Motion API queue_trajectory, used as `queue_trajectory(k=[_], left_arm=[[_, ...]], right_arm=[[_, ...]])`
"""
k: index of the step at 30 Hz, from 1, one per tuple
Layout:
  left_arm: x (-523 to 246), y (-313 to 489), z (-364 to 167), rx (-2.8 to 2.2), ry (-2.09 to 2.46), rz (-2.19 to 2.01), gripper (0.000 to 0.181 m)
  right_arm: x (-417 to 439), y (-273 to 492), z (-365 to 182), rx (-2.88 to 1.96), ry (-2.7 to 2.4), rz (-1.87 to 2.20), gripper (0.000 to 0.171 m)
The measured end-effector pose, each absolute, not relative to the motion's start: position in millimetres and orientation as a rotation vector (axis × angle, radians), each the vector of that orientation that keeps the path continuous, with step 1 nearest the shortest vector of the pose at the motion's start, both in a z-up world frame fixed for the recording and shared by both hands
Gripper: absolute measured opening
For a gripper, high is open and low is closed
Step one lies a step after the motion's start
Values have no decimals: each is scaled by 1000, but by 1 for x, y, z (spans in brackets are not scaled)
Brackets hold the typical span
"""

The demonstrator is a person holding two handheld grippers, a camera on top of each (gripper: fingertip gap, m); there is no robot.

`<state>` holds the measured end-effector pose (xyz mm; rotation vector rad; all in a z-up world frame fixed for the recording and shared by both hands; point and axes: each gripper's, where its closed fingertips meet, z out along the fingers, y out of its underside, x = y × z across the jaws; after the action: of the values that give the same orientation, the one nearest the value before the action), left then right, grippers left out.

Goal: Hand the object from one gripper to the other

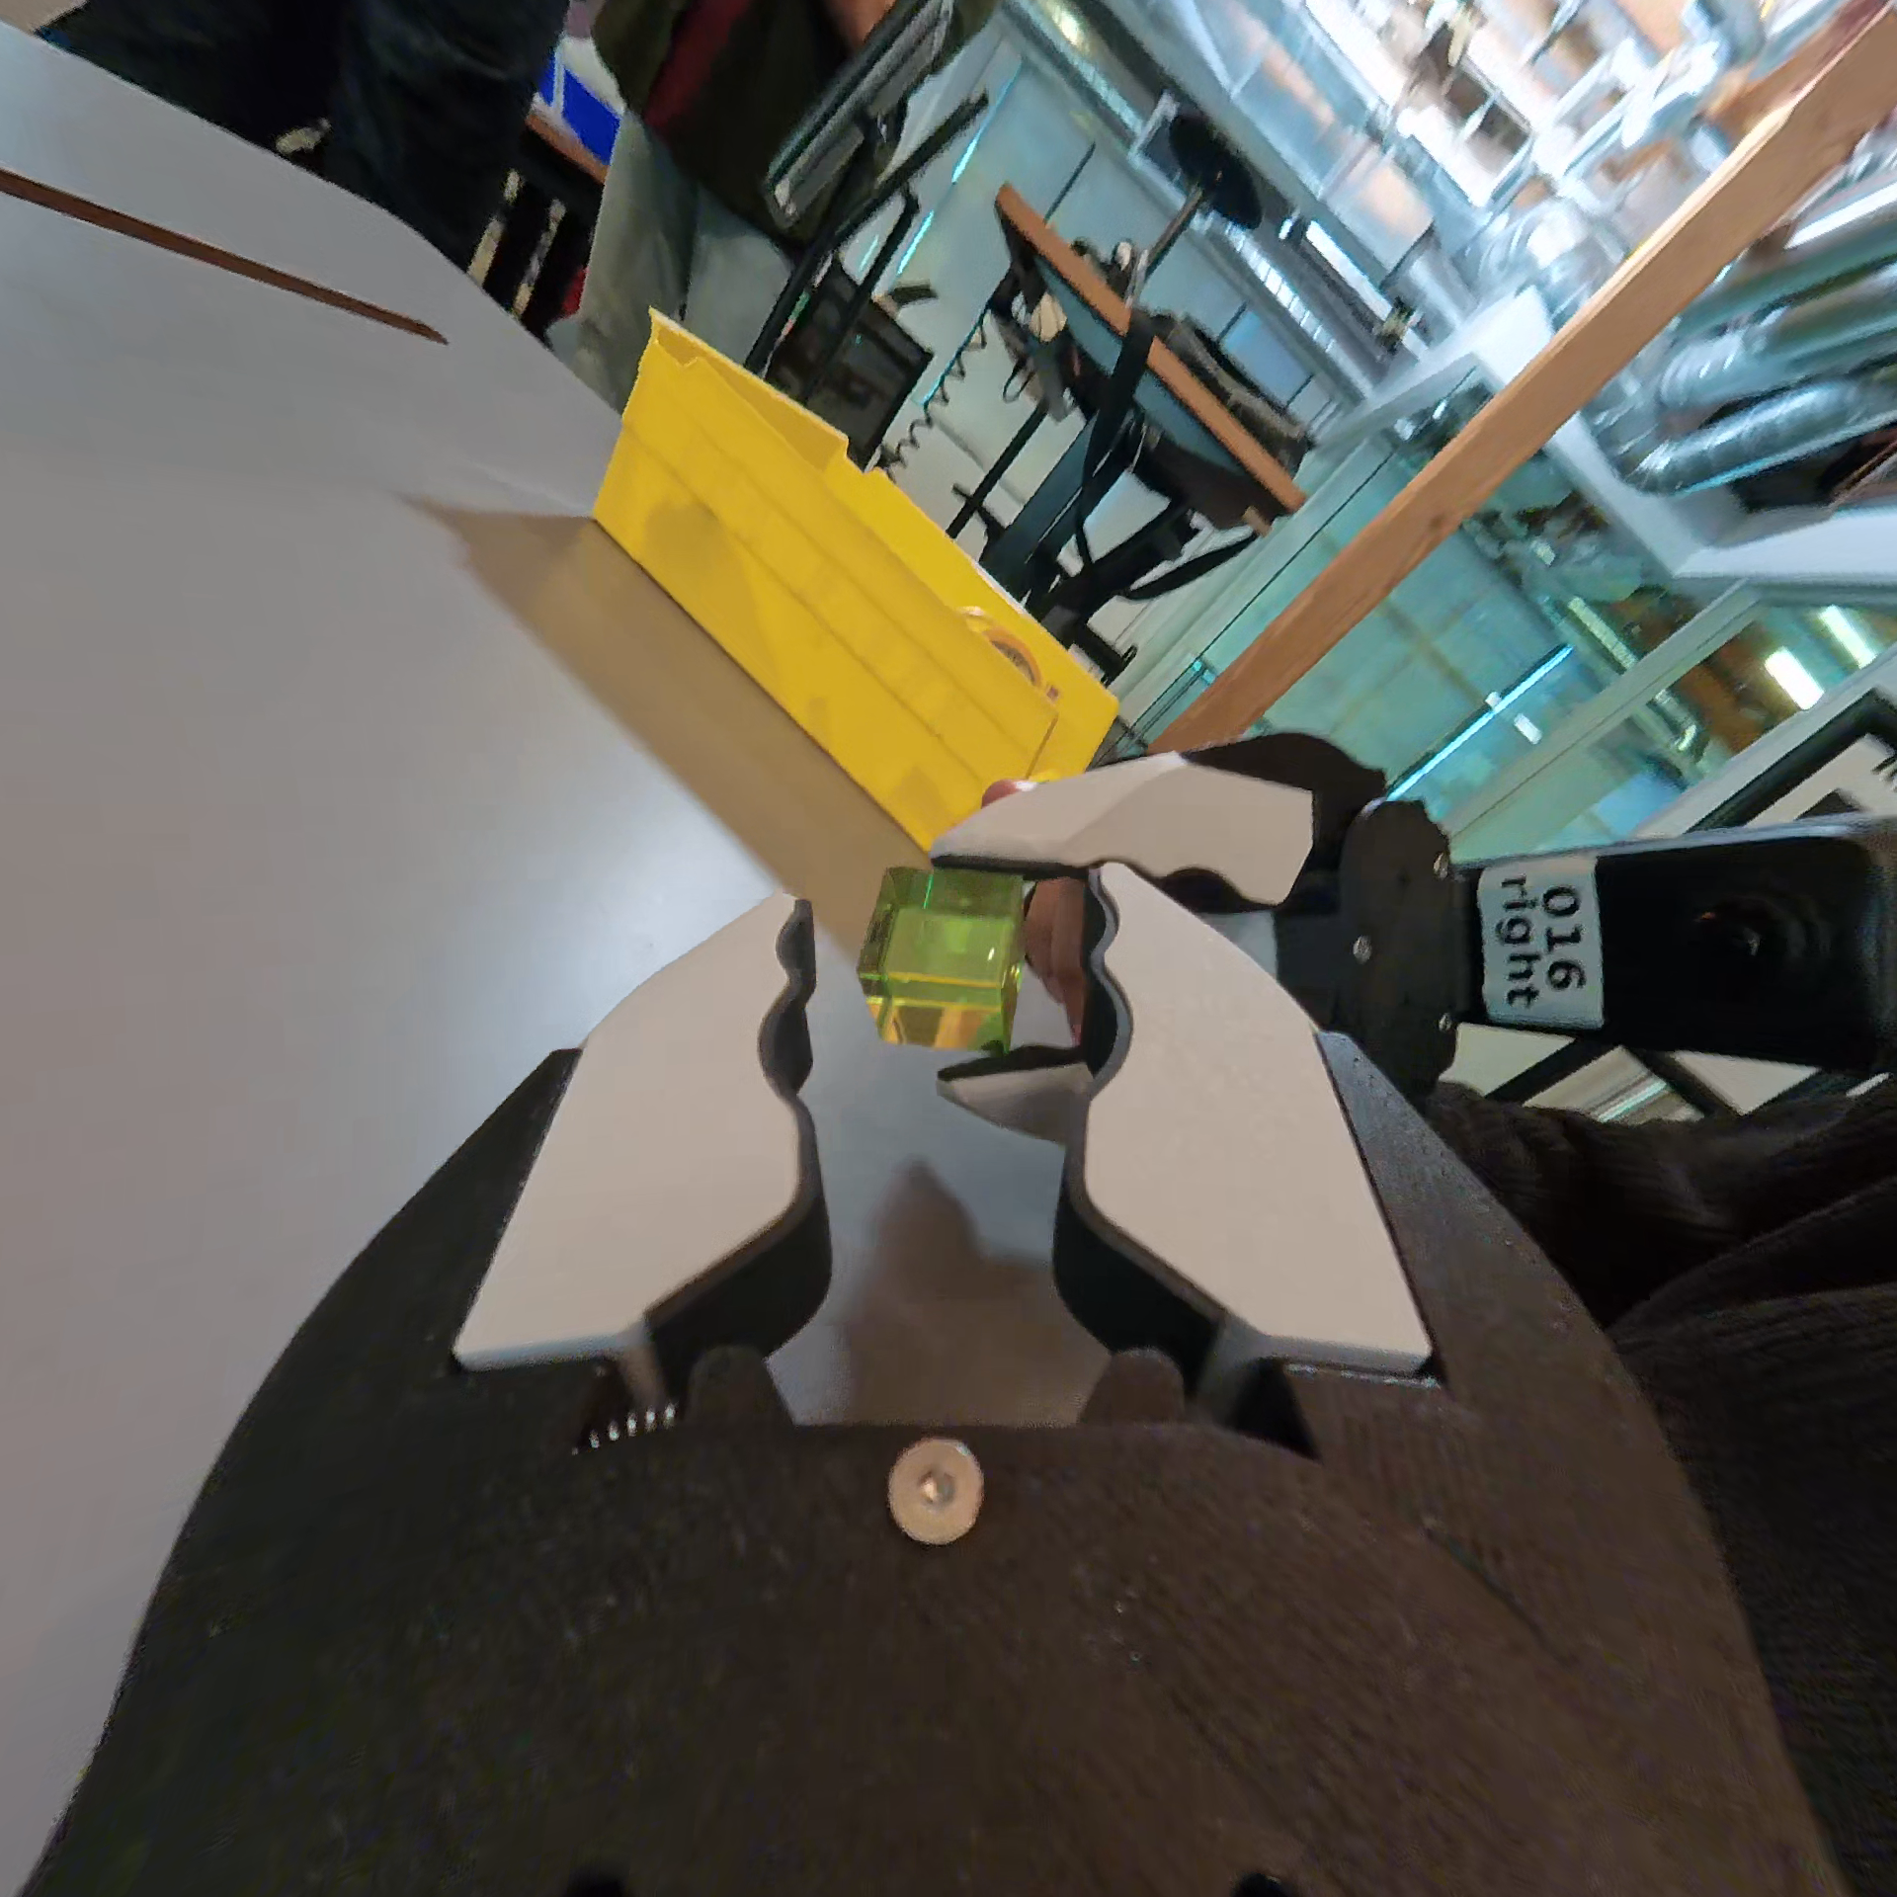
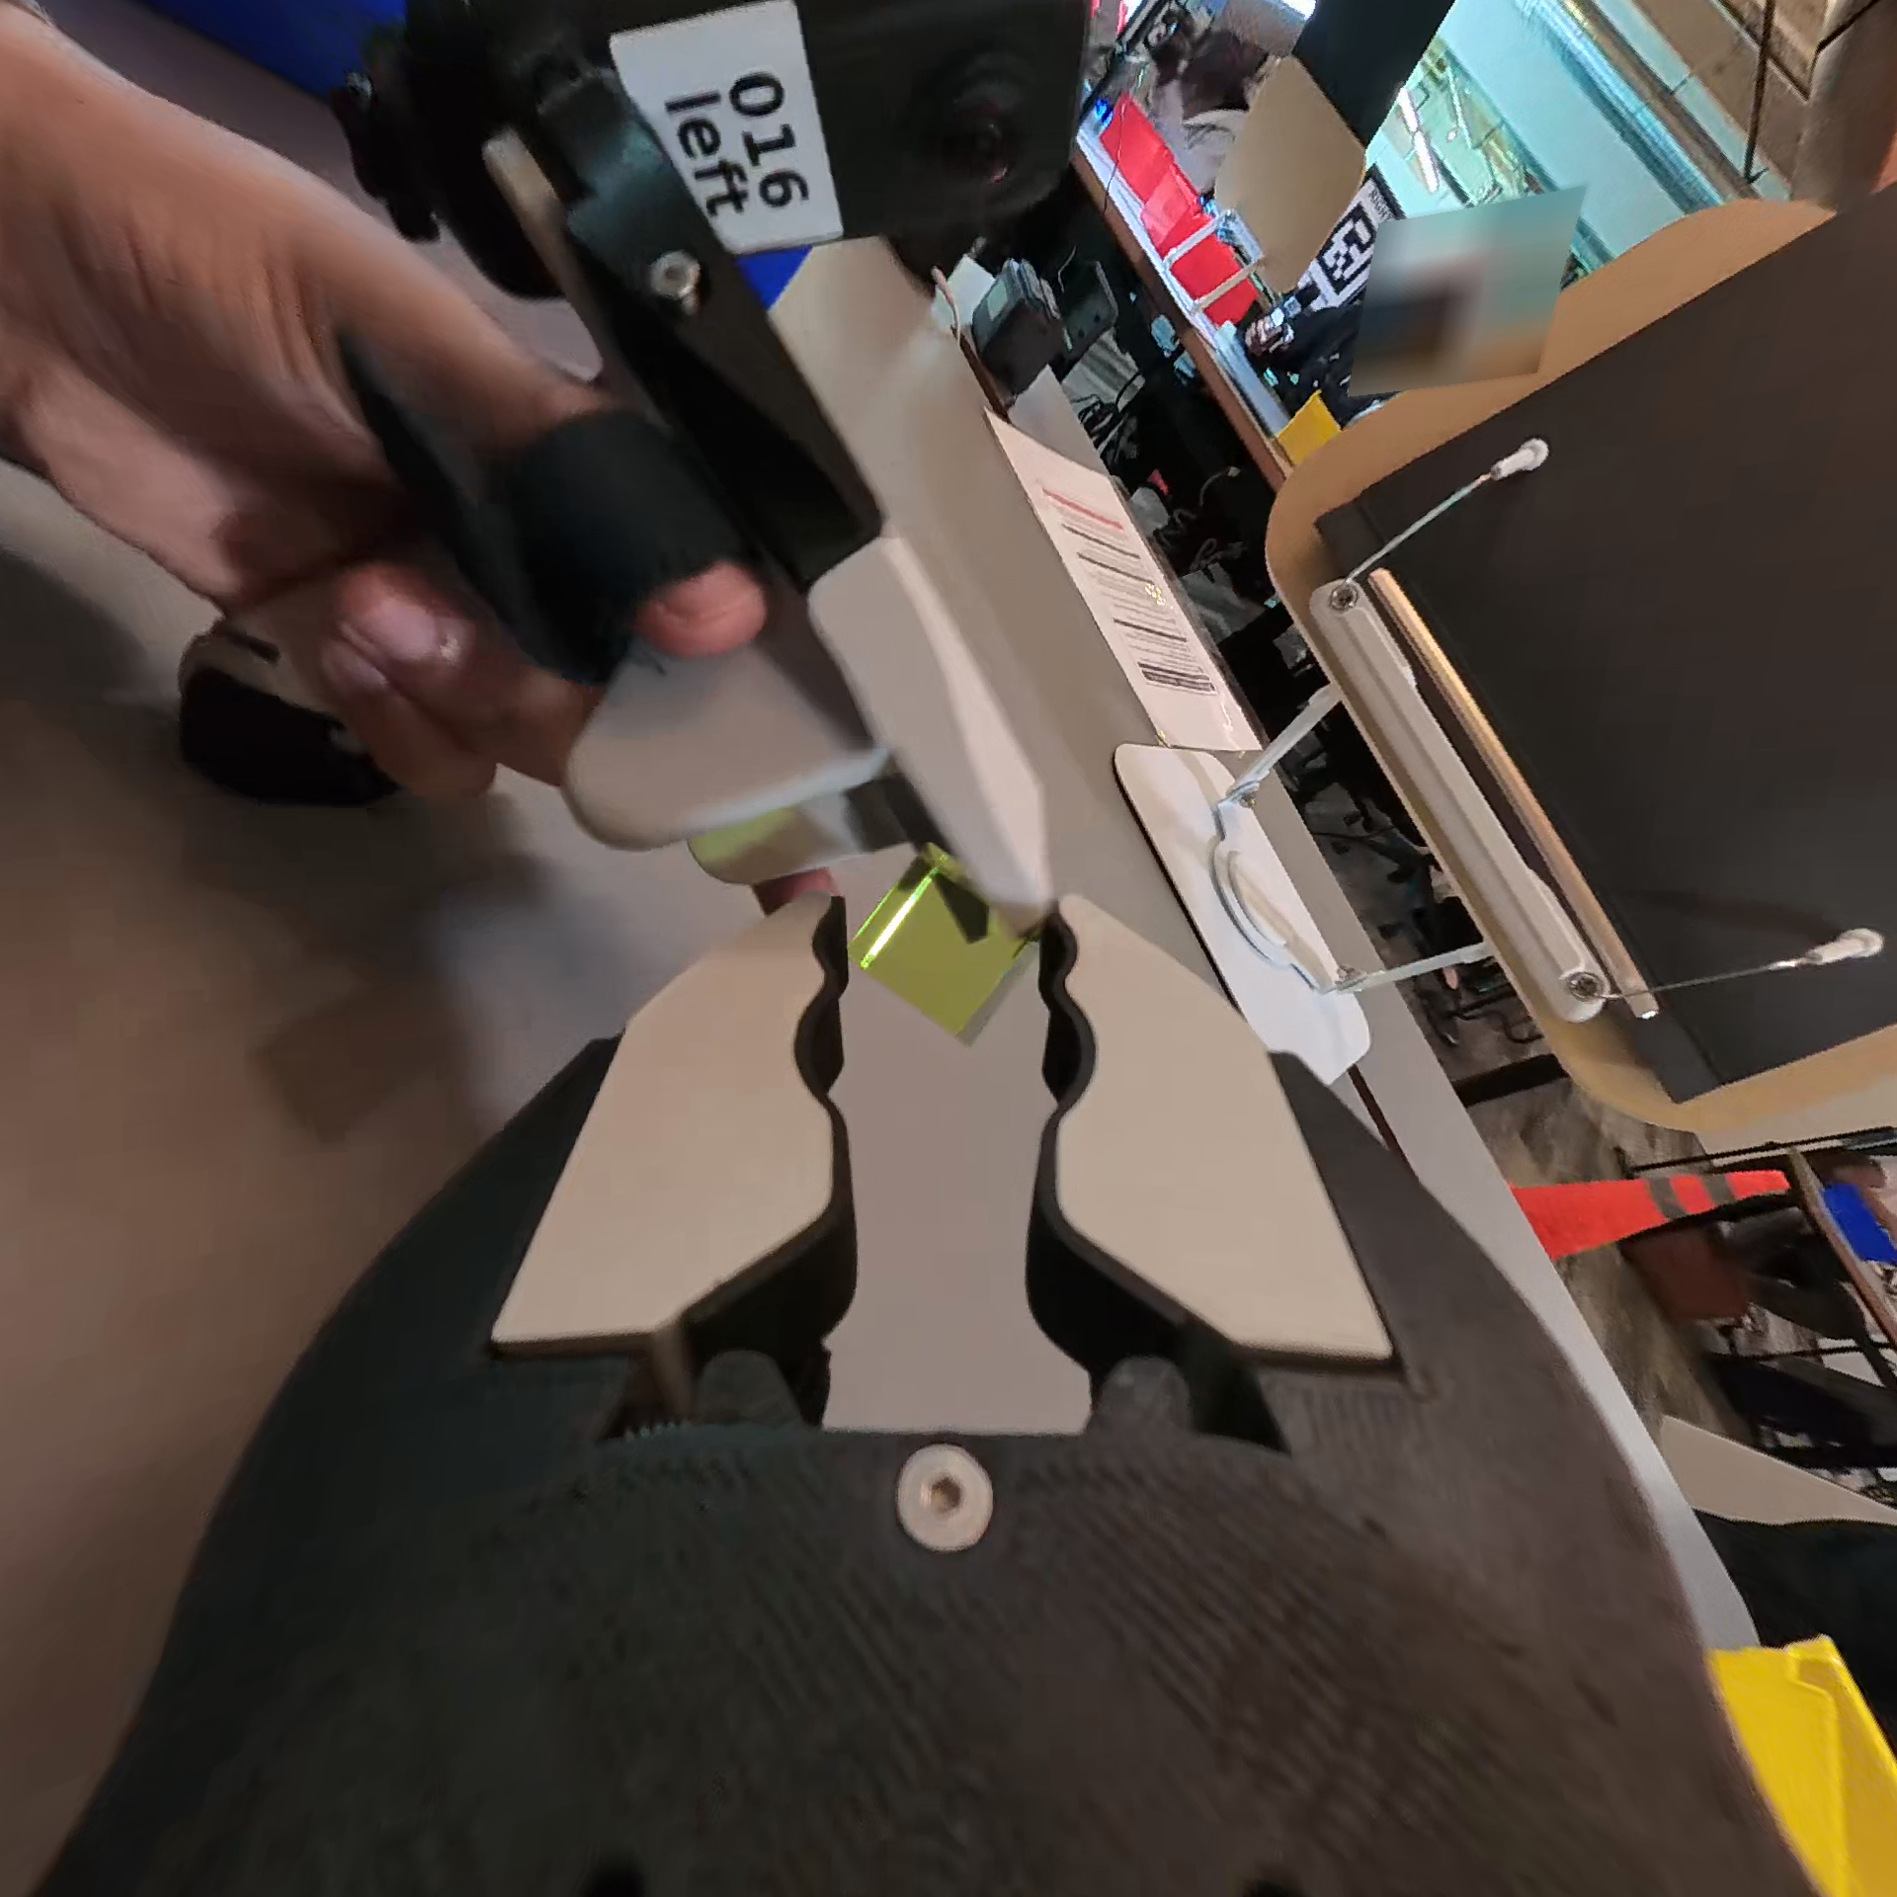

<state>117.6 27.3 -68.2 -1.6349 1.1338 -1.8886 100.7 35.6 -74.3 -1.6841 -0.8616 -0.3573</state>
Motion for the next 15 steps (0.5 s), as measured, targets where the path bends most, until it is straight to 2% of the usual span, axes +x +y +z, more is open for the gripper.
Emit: queue_trajectory(k=[1, 3, 6, 15], left_arm=[[118, 27, -72, -1644, 1171, -1855, 52], [118, 26, -79, -1659, 1227, -1791, 49], [118, 22, -81, -1640, 1267, -1755, 33], [119, 24, -78, -1643, 1223, -1794, 29]], right_arm=[[101, 36, -74, -1687, -859, -355, 37], [101, 35, -75, -1690, -859, -347, 37], [102, 36, -77, -1698, -869, -366, 37], [102, 37, -74, -1658, -841, -351, 37]])
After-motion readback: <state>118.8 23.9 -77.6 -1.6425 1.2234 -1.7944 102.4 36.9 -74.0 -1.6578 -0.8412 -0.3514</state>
